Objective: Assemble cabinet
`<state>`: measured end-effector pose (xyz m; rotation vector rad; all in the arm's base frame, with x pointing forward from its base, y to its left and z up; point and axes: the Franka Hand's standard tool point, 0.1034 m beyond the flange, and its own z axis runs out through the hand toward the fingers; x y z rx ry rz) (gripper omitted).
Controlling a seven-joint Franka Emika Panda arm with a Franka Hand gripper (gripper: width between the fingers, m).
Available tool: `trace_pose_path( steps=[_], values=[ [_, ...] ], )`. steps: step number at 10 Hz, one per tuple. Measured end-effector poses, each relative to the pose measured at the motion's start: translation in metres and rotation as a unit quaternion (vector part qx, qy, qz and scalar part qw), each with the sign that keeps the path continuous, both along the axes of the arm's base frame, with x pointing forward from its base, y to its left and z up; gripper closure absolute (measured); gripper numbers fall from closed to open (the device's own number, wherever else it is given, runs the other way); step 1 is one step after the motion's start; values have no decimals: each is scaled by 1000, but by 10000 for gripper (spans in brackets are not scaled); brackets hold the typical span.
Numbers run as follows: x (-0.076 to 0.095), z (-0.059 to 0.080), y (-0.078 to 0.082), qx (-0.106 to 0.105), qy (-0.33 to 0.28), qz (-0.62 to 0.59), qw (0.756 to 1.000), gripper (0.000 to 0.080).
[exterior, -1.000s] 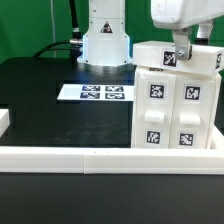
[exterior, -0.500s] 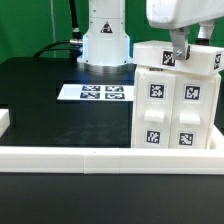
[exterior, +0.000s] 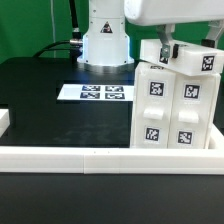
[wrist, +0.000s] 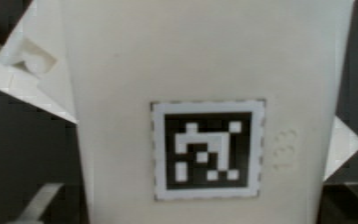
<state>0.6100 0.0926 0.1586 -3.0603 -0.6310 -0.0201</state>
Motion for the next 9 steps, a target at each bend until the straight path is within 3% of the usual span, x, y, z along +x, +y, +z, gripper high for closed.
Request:
trace_pose_path(
  steps=[4, 9],
  values=[
    [4, -1, -7, 2, -10, -154, 988, 236],
    [5, 0, -11, 5, -8, -312, 950, 236]
  ],
)
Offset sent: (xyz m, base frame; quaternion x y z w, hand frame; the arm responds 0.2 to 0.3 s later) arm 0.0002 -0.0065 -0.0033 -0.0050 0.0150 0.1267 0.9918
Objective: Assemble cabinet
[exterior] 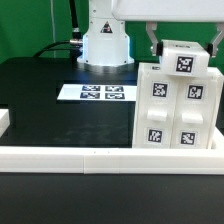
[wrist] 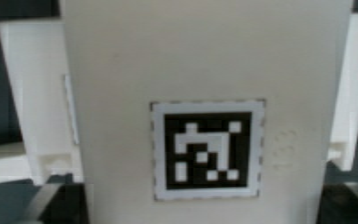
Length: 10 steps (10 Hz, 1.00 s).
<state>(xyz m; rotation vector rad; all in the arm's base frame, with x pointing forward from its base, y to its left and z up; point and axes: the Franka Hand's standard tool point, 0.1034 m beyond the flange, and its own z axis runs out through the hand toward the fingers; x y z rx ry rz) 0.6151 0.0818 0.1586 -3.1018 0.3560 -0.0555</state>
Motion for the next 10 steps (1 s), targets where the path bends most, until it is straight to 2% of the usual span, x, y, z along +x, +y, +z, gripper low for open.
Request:
trace_pose_path(
  steps=[5, 8, 10],
  values=[
    [0, -2, -8, 6, -1, -173, 985, 236],
    [2, -1, -8, 13, -8, -282, 959, 236],
    [3, 0, -9, 17, -9, -366, 930, 236]
  ],
)
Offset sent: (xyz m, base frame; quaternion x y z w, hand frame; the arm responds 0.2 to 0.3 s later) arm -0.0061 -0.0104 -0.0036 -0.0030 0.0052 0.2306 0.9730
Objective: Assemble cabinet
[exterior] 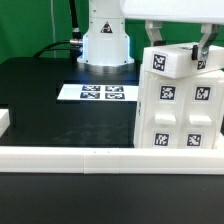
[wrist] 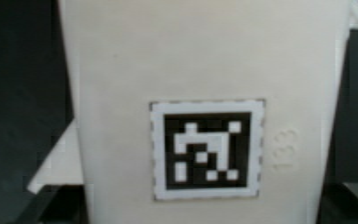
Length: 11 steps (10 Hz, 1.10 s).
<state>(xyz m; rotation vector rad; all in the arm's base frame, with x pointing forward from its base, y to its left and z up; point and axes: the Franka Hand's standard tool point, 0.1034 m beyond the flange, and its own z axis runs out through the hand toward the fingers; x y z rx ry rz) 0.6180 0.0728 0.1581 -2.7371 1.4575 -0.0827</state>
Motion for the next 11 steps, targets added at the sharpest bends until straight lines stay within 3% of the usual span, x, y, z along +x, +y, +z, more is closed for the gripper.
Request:
trace_pose_path(
  steps=[4, 11],
  values=[
    [2, 1, -3, 14, -4, -149, 989, 236],
    [0, -1, -3, 48, 9, -367, 929, 236]
  ],
)
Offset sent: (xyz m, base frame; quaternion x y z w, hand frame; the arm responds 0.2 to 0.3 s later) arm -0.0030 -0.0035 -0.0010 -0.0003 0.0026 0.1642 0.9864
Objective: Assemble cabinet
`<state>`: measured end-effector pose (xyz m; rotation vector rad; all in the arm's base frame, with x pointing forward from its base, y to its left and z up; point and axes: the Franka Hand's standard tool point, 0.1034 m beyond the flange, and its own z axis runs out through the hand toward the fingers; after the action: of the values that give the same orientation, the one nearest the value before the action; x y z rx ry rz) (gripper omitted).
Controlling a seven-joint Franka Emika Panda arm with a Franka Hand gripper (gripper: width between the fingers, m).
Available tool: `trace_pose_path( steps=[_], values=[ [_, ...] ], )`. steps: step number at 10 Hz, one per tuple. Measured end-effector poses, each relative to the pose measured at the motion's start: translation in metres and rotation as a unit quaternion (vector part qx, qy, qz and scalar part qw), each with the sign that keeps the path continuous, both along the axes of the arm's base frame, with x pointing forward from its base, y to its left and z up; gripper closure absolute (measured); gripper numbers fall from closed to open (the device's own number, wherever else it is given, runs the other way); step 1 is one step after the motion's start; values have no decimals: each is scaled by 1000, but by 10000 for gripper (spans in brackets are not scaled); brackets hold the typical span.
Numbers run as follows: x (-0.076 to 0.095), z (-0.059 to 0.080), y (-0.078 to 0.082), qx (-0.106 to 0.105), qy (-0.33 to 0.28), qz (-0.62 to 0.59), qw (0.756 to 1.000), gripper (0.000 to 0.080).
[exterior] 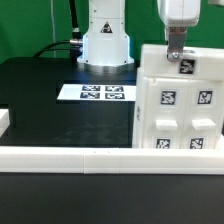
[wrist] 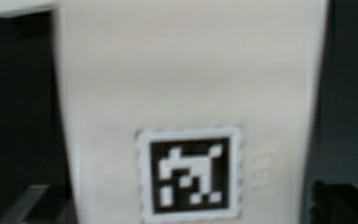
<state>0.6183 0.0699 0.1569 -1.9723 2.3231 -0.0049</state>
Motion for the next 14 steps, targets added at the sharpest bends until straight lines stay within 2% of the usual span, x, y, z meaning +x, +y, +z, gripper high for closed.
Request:
trace_pose_path(
  steps=[1, 2, 7, 8, 10, 11, 14],
  values=[
    [0, -1, 2, 1, 0, 10, 1000, 69],
    [0, -1, 2, 2, 0, 10, 1000, 21],
    [6, 17, 14, 31, -18, 19, 999, 2],
    [6, 16, 14, 32, -18, 24, 999, 2],
    [6, 15, 15, 30, -19, 45, 998, 2],
    [6, 14, 15, 25, -22, 103, 994, 2],
    [9, 15, 17, 10, -40, 261, 964, 2]
  ],
)
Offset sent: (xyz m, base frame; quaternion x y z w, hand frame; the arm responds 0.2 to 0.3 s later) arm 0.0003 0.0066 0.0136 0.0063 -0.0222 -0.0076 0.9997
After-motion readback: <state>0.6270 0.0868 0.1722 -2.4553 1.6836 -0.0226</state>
